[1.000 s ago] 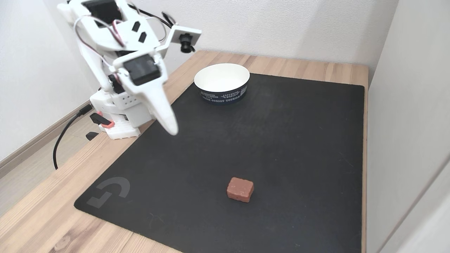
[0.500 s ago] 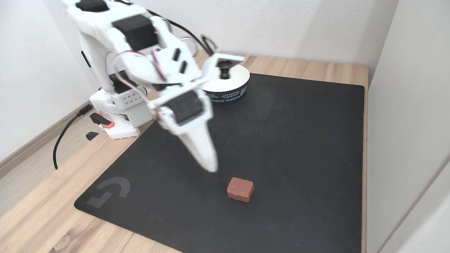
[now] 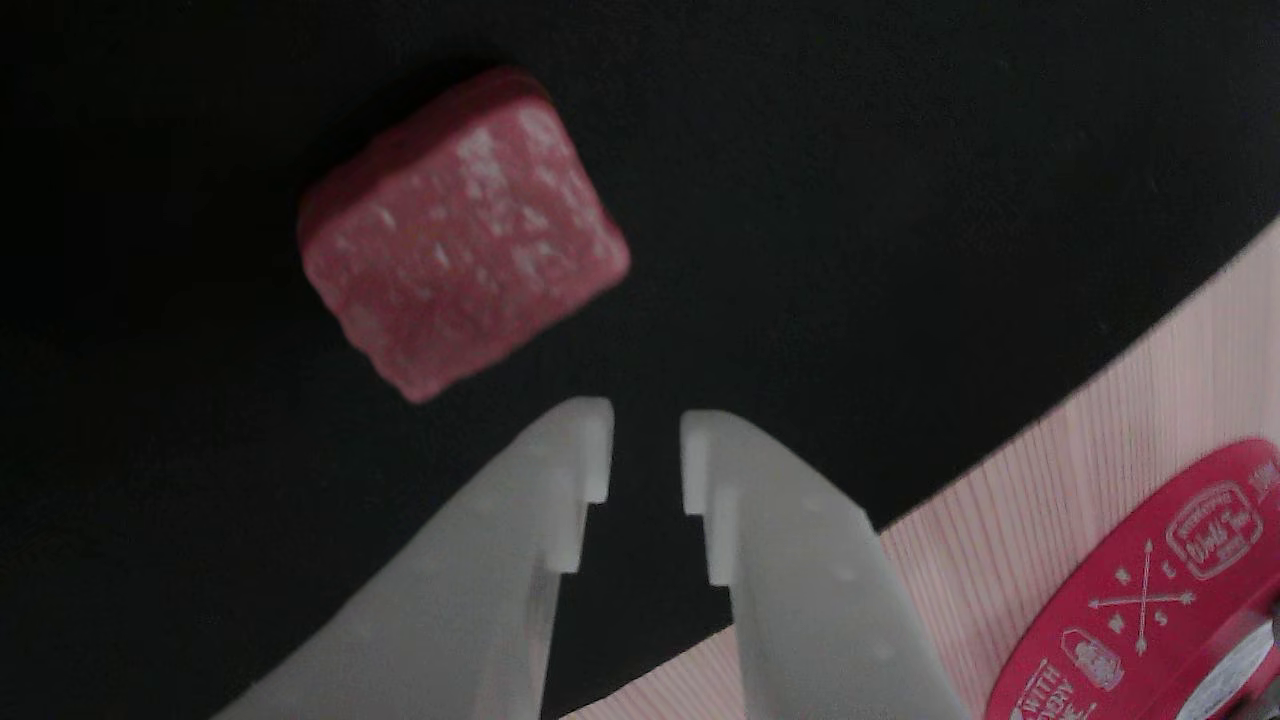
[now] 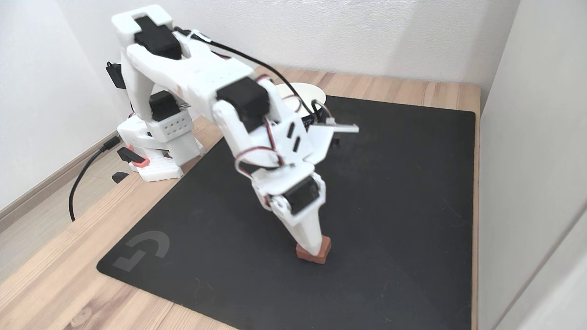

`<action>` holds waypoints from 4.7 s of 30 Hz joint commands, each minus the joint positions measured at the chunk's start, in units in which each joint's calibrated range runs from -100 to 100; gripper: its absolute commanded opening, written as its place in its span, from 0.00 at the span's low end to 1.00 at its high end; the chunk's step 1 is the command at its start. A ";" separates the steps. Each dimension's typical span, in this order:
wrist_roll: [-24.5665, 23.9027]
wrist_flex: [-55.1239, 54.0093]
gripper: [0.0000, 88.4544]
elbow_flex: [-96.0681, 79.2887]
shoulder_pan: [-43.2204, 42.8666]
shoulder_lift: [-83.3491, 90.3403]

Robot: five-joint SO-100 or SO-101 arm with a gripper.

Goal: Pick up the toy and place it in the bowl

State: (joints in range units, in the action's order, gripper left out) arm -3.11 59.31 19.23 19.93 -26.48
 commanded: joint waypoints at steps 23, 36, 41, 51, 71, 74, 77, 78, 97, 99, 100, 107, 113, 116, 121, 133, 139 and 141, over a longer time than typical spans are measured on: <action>-0.02 5.81 0.03 4.34 -1.82 0.68; -0.02 14.10 0.03 14.98 -2.07 0.51; -0.02 15.21 0.03 15.79 -2.16 -1.99; -0.02 15.12 0.03 15.88 -3.16 -2.41; 14.65 16.48 0.03 15.79 -3.16 -2.41; 14.65 17.32 0.03 15.70 -2.91 -2.41; 14.65 18.93 0.03 15.79 -2.66 -2.41; 14.65 18.93 0.03 15.79 -2.66 -2.41; 14.70 24.01 0.45 15.79 -1.82 -2.49; 14.65 25.28 0.45 15.79 -1.41 -3.16; 14.65 26.55 0.45 15.79 -0.74 -3.91; 14.65 26.64 0.45 15.97 -0.07 -5.49; 14.65 26.47 0.45 17.86 -0.49 -5.74; 14.65 26.38 0.45 19.22 -0.40 -6.91; 14.65 26.38 0.45 23.36 -0.49 -12.33; 14.65 27.06 0.45 31.65 -0.32 -23.83; 14.65 27.82 0.45 31.56 -0.65 -23.83; 14.65 28.41 0.43 31.56 -0.57 -23.83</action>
State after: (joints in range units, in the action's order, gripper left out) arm 11.51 86.83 50.02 19.10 -49.79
